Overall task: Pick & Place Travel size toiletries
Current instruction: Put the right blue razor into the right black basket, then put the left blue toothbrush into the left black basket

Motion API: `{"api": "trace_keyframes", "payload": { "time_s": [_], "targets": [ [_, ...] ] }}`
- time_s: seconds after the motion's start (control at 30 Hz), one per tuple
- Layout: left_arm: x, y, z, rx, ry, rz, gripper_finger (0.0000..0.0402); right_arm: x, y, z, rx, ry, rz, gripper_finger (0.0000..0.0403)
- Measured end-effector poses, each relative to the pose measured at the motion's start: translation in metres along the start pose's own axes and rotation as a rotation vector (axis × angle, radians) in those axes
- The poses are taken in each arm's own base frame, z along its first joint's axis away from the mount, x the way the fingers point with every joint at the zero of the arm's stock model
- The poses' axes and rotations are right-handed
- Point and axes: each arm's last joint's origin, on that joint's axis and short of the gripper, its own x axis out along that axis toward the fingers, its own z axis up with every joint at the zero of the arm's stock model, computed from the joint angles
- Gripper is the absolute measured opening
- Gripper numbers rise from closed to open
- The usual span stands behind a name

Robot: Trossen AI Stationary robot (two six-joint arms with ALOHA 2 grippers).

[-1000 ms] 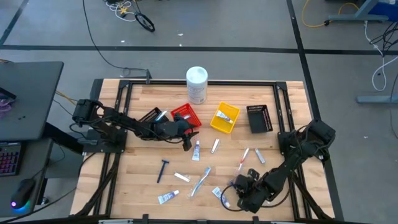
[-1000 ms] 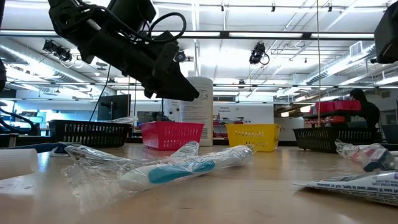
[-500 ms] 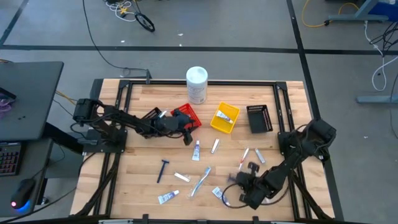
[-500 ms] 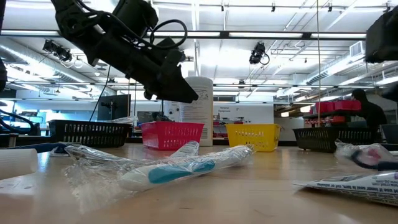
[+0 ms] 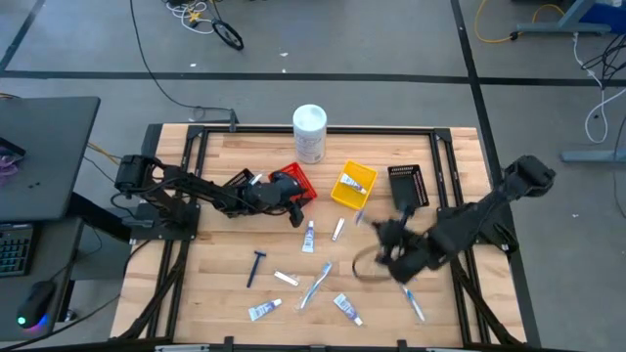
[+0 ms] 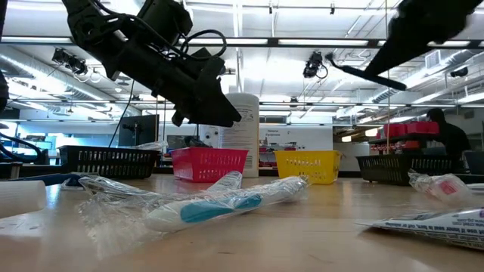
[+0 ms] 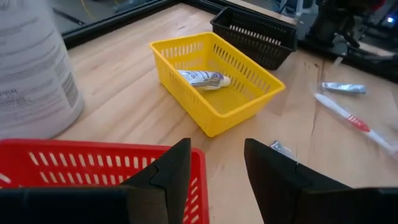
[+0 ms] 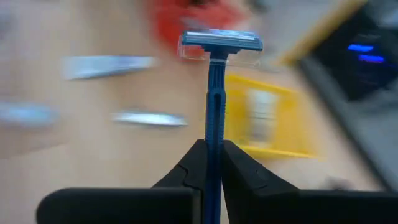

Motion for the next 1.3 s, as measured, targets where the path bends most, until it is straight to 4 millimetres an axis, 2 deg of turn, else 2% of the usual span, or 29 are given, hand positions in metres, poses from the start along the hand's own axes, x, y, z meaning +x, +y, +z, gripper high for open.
{"api": "trace_keyframes", "payload": {
  "time_s": [0.13, 0.27, 0.53, 0.63, 0.77, 0.93, 1.07, 1.17, 1.3],
  "targets": [
    [0.0, -0.001, -0.001, -0.022, 0.009, -0.021, 0.0158, 0.017, -0.043, -0.002, 0.126, 0.116, -0.229, 0.0035],
    [0.0, -0.002, -0.002, -0.012, 0.032, -0.049, 0.0158, 0.039, -0.069, -0.018, 0.258, 0.241, -0.387, 0.0036],
    [0.0, -0.002, -0.003, -0.017, 0.05, -0.083, 0.0158, 0.079, -0.093, -0.07, 0.343, 0.494, -0.506, 0.0037],
    [0.0, -0.002, -0.003, -0.016, 0.05, -0.083, 0.0158, 0.089, -0.096, -0.086, 0.346, 0.552, -0.491, 0.0042],
    [0.0, -0.002, -0.003, -0.017, 0.05, -0.082, 0.0158, 0.103, -0.095, -0.094, 0.308, 0.566, -0.397, 0.0066],
    [0.0, -0.002, -0.003, -0.018, 0.047, -0.074, 0.0158, 0.11, -0.097, -0.092, 0.289, 0.557, -0.363, 0.0109],
    [0.0, -0.002, -0.003, -0.016, 0.043, -0.067, 0.0158, 0.11, -0.1, -0.081, 0.269, 0.569, -0.342, 0.0131],
    [0.0, -0.002, -0.002, -0.016, 0.036, -0.051, 0.0158, 0.109, -0.101, -0.064, 0.293, 0.543, -0.325, 0.0137],
    [0.0, -0.001, -0.002, -0.017, 0.03, -0.035, 0.0158, 0.111, -0.099, -0.035, 0.402, 0.415, -0.276, 0.0137]
  ]
}}
